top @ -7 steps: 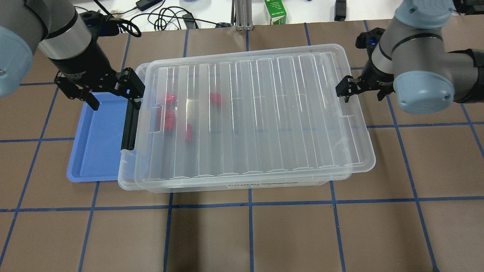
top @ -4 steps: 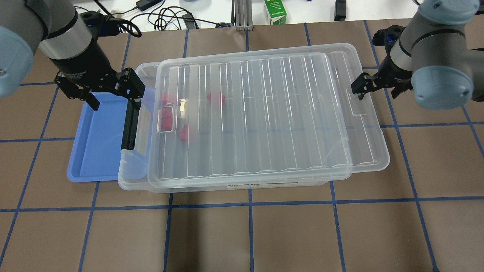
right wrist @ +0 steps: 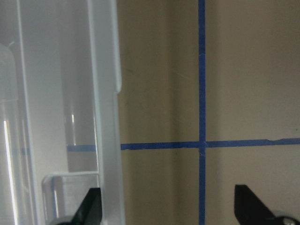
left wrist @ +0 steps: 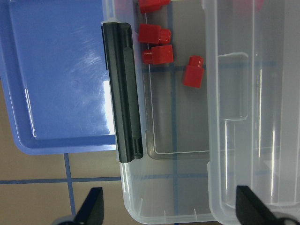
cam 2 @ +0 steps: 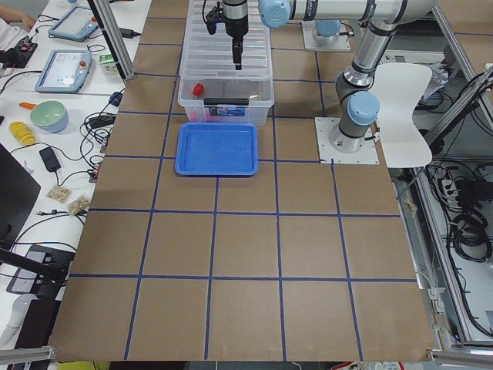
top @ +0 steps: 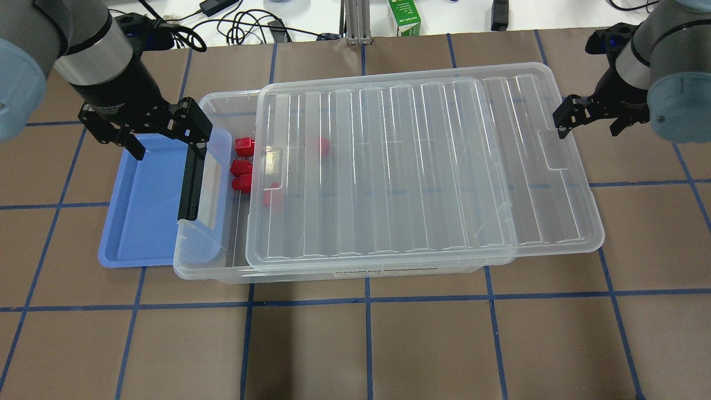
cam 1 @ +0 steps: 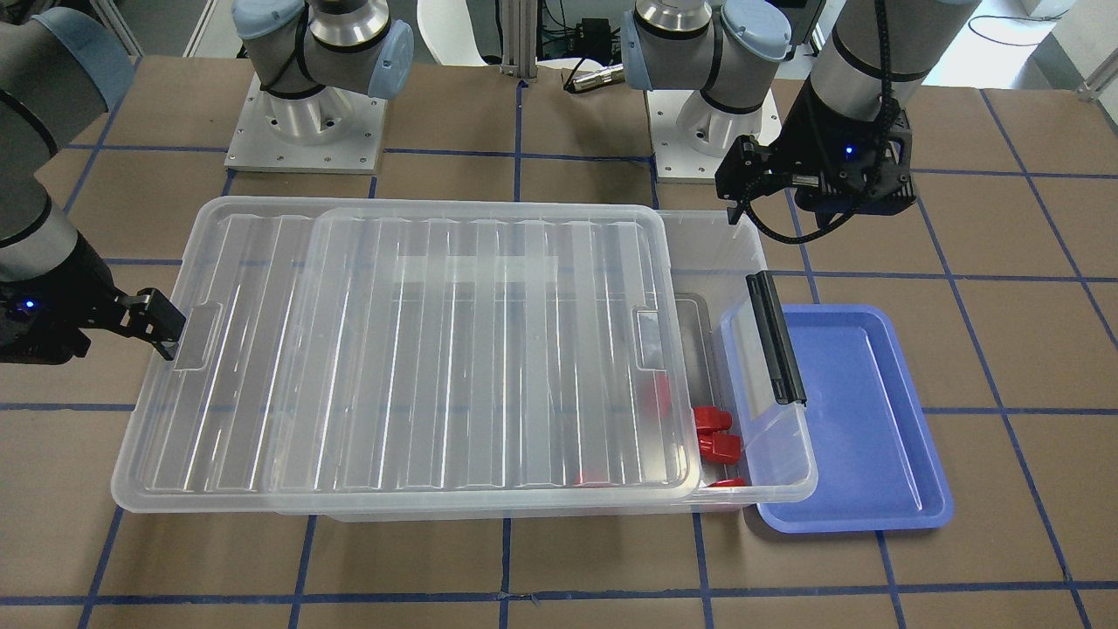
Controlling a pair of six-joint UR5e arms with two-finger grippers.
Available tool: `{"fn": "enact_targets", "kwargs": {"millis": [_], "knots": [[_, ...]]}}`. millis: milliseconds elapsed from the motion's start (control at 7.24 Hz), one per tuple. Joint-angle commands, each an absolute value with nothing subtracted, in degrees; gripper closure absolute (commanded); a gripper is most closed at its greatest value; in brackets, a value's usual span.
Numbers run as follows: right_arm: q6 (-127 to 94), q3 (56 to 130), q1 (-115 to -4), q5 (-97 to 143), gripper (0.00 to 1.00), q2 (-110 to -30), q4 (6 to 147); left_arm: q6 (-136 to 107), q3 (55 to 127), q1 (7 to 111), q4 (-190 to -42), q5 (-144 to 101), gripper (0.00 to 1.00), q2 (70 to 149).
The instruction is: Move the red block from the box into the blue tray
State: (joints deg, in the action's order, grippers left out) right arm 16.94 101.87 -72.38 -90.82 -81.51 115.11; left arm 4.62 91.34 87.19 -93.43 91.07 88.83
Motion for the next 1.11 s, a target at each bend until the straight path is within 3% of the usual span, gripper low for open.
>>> {"fn": "enact_targets", "kwargs": {"millis": [0,967], "knots": [[19.7,101.8,-70.3,-90.9,0.0,-81.5,114.7,4.6,91.6,86.8,-93.6,90.2,0.0,89.5],[30.8,101.1,-63.5,-90.2,0.0,-81.5,114.9,-0.6,95.0,87.5,-84.4,88.1,0.0,96.3]]}}
